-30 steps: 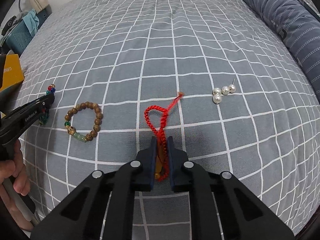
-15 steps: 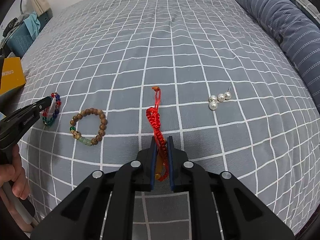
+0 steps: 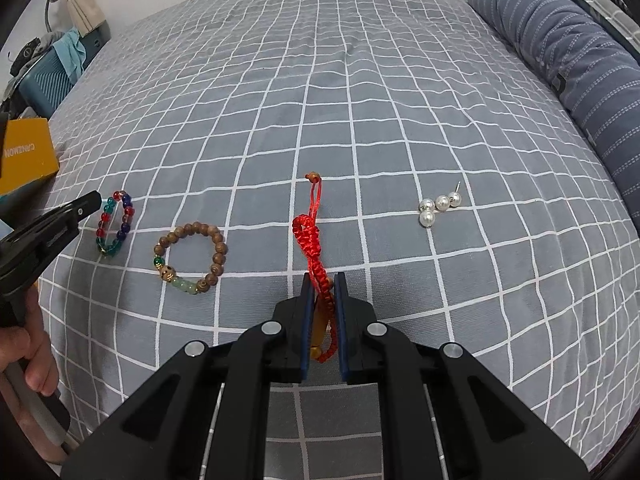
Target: Organize jewelry
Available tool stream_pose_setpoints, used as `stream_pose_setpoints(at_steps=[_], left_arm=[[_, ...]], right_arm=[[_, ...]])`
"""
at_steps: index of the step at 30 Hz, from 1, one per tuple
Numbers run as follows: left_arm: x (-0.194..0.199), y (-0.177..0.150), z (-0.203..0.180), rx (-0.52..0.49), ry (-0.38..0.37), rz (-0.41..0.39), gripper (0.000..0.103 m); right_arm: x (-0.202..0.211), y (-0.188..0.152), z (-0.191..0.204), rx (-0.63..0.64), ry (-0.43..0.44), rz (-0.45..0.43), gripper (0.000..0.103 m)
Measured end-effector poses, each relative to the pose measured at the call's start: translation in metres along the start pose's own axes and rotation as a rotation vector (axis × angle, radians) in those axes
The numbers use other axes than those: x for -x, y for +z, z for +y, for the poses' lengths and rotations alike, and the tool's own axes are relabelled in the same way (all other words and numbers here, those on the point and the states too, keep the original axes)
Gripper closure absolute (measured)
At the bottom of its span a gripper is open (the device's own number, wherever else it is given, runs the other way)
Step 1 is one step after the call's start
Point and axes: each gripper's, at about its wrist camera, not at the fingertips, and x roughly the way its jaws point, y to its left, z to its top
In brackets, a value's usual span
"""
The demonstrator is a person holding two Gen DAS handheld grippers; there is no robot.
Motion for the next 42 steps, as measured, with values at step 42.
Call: stream_pose_setpoints(at_steps=[42], left_arm=[[0.083,-0.018,-0.007,-0.018,-0.084,-0.048,0.094]], right_arm=[[0.067,-0.009,0.027,0.02,0.037,-0.092,0.094]])
